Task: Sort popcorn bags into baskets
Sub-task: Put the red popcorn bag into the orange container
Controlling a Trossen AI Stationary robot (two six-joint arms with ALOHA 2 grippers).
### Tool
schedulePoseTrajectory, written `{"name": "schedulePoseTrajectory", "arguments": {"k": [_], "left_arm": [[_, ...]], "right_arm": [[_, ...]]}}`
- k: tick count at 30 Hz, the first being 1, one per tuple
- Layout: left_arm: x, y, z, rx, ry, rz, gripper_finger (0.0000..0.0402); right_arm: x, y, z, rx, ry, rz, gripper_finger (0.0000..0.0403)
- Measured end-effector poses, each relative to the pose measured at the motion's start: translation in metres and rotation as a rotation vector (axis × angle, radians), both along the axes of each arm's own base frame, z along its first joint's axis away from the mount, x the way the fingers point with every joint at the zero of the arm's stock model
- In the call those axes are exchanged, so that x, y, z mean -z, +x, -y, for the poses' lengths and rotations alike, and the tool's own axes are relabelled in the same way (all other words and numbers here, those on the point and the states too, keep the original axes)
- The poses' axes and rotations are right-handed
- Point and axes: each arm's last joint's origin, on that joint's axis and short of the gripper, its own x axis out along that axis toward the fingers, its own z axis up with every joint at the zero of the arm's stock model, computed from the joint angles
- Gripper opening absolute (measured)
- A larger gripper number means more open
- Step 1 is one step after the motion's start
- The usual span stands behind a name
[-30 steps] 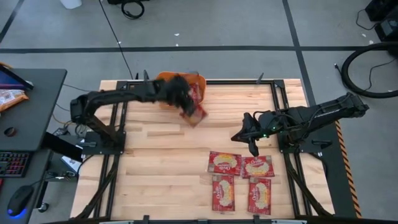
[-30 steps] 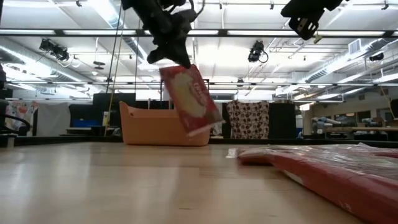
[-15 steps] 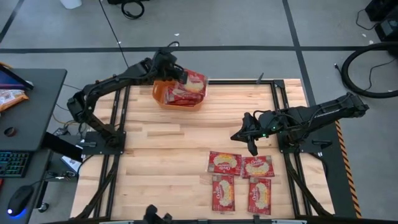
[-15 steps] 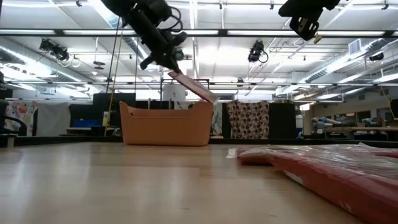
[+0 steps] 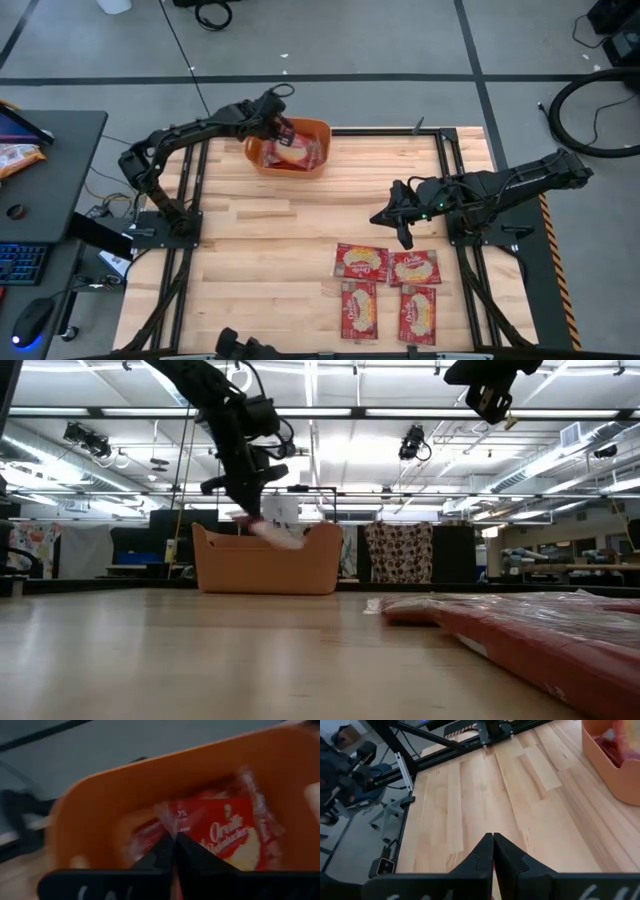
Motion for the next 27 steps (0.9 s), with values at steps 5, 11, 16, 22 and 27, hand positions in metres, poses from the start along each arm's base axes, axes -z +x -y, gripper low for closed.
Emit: {"name": "schedulePoseTrajectory", "arguments": {"k": [5, 11, 16, 22, 27], "left_arm": [[0.002, -0.004, 0.002, 0.016, 0.006, -0.091, 0.0052], [-0.006, 0.001, 0.014, 0.151, 0.038, -0.105, 0.0112], [-0.011, 0.022, 0.037, 0.546, -0.121, 0.118, 0.0133], [-0.011, 0.052, 0.098, 0.901, -0.22, 0.188, 0.0129], [-0.01, 0.068, 0.152, 1.07, -0.153, 0.12, 0.0129]], "right_arm": [[0.0, 0.0, 0.0, 0.0, 0.0, 0.0, 0.0016], [0.0, 0.0, 0.0, -0.002, -0.002, 0.0, 0.0016], [0.0, 0.0, 0.0, -0.02, -0.001, -0.004, 0.0016], [0.005, -0.003, 0.0, -0.037, -0.046, -0.054, 0.0016], [0.01, -0.006, 0.001, -0.048, -0.067, -0.119, 0.0016]]}}
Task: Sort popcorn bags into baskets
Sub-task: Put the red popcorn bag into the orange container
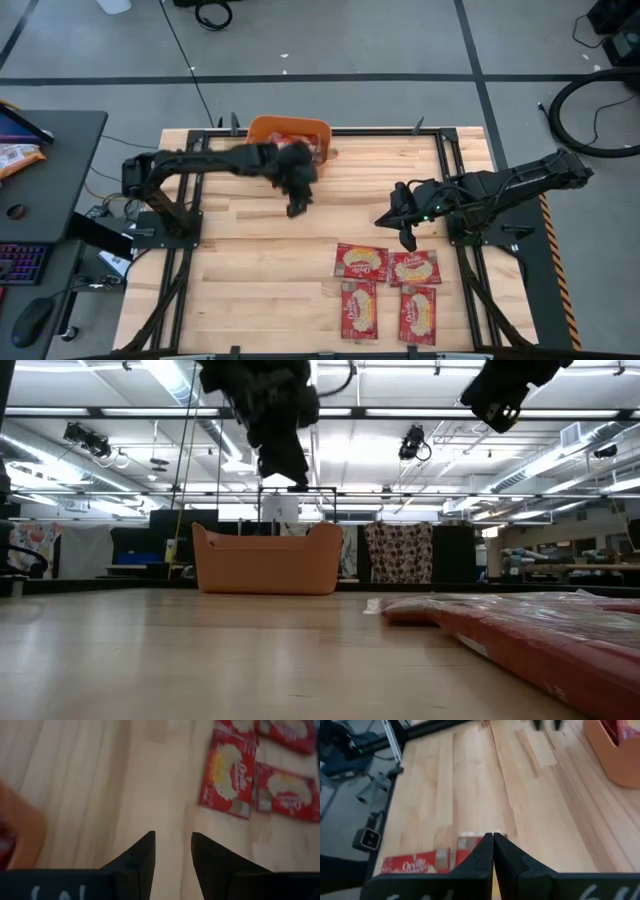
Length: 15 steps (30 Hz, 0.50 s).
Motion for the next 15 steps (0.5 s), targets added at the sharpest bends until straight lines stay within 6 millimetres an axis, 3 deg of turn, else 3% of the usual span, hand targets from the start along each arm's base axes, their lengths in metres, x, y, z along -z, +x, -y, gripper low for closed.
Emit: {"name": "schedulePoseTrajectory", "arguments": {"k": [6, 15], "left_arm": [[-0.001, 0.012, 0.056, -0.104, 0.177, 0.015, 0.0138], [-0.003, 0.02, 0.109, -0.154, 0.03, 0.101, 0.0173]], "right_arm": [[0.006, -0.004, 0.001, 0.0, -0.016, -0.073, 0.0016], [0.035, 0.006, -0.009, -0.057, 0.004, -0.304, 0.0042]]}}
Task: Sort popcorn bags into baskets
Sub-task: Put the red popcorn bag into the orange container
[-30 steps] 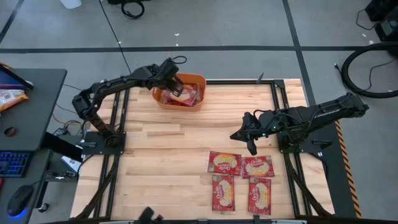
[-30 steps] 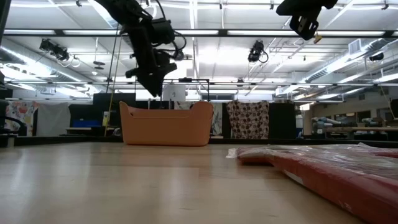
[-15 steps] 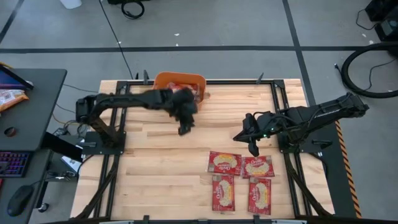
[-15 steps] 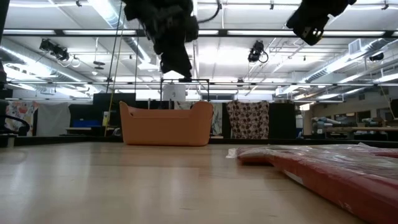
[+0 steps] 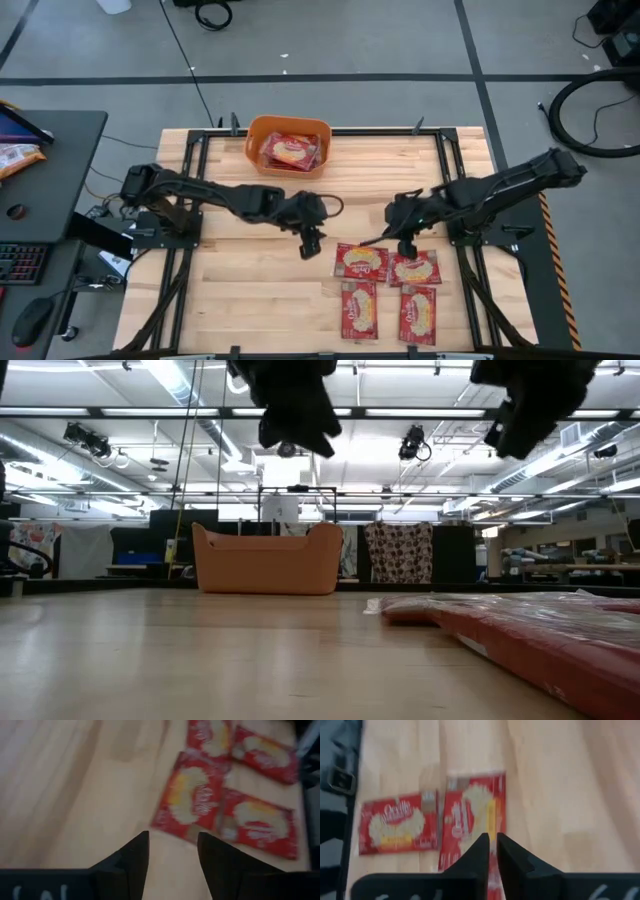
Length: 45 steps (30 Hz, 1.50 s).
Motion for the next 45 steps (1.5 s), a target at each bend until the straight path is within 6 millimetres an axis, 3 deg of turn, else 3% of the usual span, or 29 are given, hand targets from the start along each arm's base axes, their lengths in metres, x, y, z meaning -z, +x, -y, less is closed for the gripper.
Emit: {"name": "schedulePoseTrajectory", "arguments": {"k": [5, 11, 17, 22, 25, 29, 32, 36, 40, 45], "left_arm": [[-0.012, -0.005, 0.012, -0.031, -0.051, -0.049, 0.0166], [-0.043, -0.021, 0.027, 0.001, -0.039, -0.162, 0.015], [-0.078, -0.031, 0.045, 0.035, -0.064, -0.133, 0.0143], [-0.105, -0.033, 0.056, 0.059, -0.108, -0.037, 0.0143], [-0.119, -0.033, 0.057, 0.047, -0.142, 0.014, 0.0143], [-0.131, -0.034, 0.055, 0.045, -0.154, 0.054, 0.0143], [-0.133, -0.035, 0.057, 0.05, -0.155, 0.053, 0.0143], [-0.126, -0.042, 0.061, 0.069, -0.127, -0.031, 0.0143], [-0.106, -0.047, 0.065, 0.072, -0.085, -0.148, 0.0143], [-0.072, -0.049, 0.072, 0.063, -0.011, -0.233, 0.0143]], "right_arm": [[0.027, 0.016, -0.014, 0.001, 0.034, -0.147, 0.0062], [0.056, 0.032, -0.037, -0.047, 0.07, -0.233, 0.0062], [0.08, 0.037, -0.058, -0.062, 0.064, -0.304, 0.0051], [0.102, 0.04, -0.062, -0.035, 0.025, -0.387, 0.0047], [0.116, 0.048, -0.064, -0.038, -0.027, -0.369, 0.0048], [0.126, 0.079, -0.06, -0.064, -0.091, -0.146, 0.0047], [0.12, 0.1, -0.04, 0.052, -0.117, -0.037, 0.0047], [0.089, 0.118, -0.018, 0.106, -0.066, 0.01, 0.0047], [0.053, 0.111, -0.009, 0.094, -0.082, -0.007, 0.0047], [0.012, 0.084, -0.007, 0.111, -0.114, -0.017, 0.0047]]}}
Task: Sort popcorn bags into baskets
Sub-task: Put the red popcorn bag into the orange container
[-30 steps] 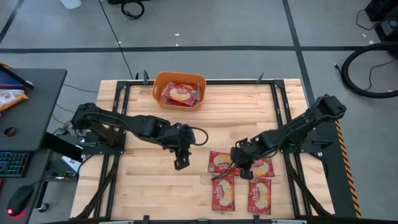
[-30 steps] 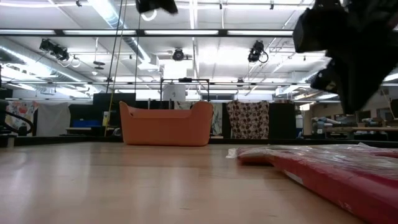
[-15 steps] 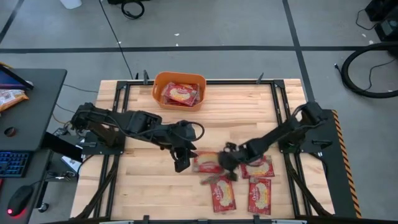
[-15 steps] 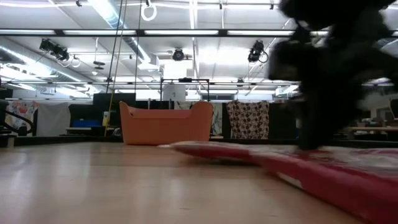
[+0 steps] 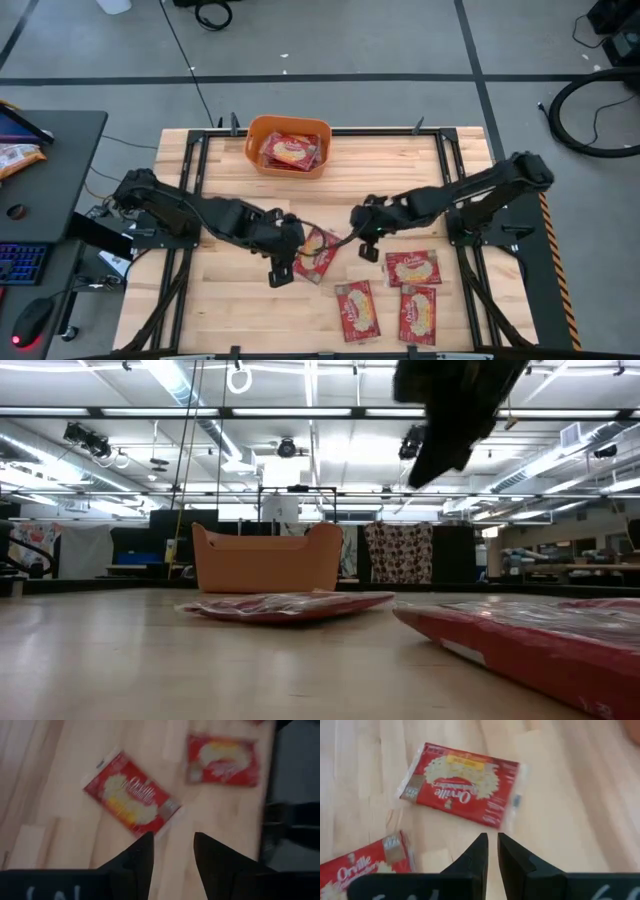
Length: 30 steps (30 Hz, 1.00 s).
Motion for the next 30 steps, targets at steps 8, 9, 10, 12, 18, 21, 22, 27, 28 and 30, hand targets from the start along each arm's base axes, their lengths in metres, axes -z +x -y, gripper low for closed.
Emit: {"name": "schedulePoseTrajectory", "arguments": {"k": [8, 9, 10, 12, 18, 21, 22, 27, 28, 30], "left_arm": [[0.064, 0.011, 0.001, -0.202, -0.061, 0.05, 0.0142], [0.071, 0.014, 0.001, -0.227, -0.064, 0.054, 0.0142], [0.079, 0.016, 0.001, -0.237, -0.057, 0.048, 0.0142], [0.091, 0.024, 0.003, -0.242, -0.044, 0.03, 0.0142], [0.119, 0.065, 0.016, -0.24, -0.028, -0.003, 0.0142], [0.134, 0.085, 0.022, -0.278, -0.003, -0.007, 0.0142], [0.139, 0.091, 0.024, -0.298, 0.005, -0.009, 0.0142], [0.166, 0.115, 0.021, -0.392, 0.016, -0.049, 0.0161], [0.169, 0.118, 0.019, -0.417, 0.016, -0.054, 0.0169], [0.174, 0.123, 0.016, -0.468, 0.023, -0.063, 0.0189]], "right_arm": [[-0.041, -0.057, 0.007, 0.204, -0.052, -0.005, 0.0047], [-0.044, -0.063, 0.008, 0.234, -0.065, 0.001, 0.0047], [-0.046, -0.067, 0.01, 0.259, -0.074, 0.007, 0.0047], [-0.051, -0.073, 0.011, 0.292, -0.07, 0.025, 0.0047], [-0.056, -0.088, 0.013, 0.299, -0.018, -0.01, 0.0047], [-0.057, -0.098, 0.015, 0.301, 0.014, -0.058, 0.0047], [-0.058, -0.102, 0.015, 0.299, 0.023, -0.071, 0.0047], [-0.065, -0.116, 0.012, 0.262, 0.006, -0.046, 0.0047], [-0.067, -0.117, 0.012, 0.252, -0.01, -0.028, 0.0047], [-0.07, -0.119, 0.012, 0.226, -0.043, 0.002, 0.0047]]}}
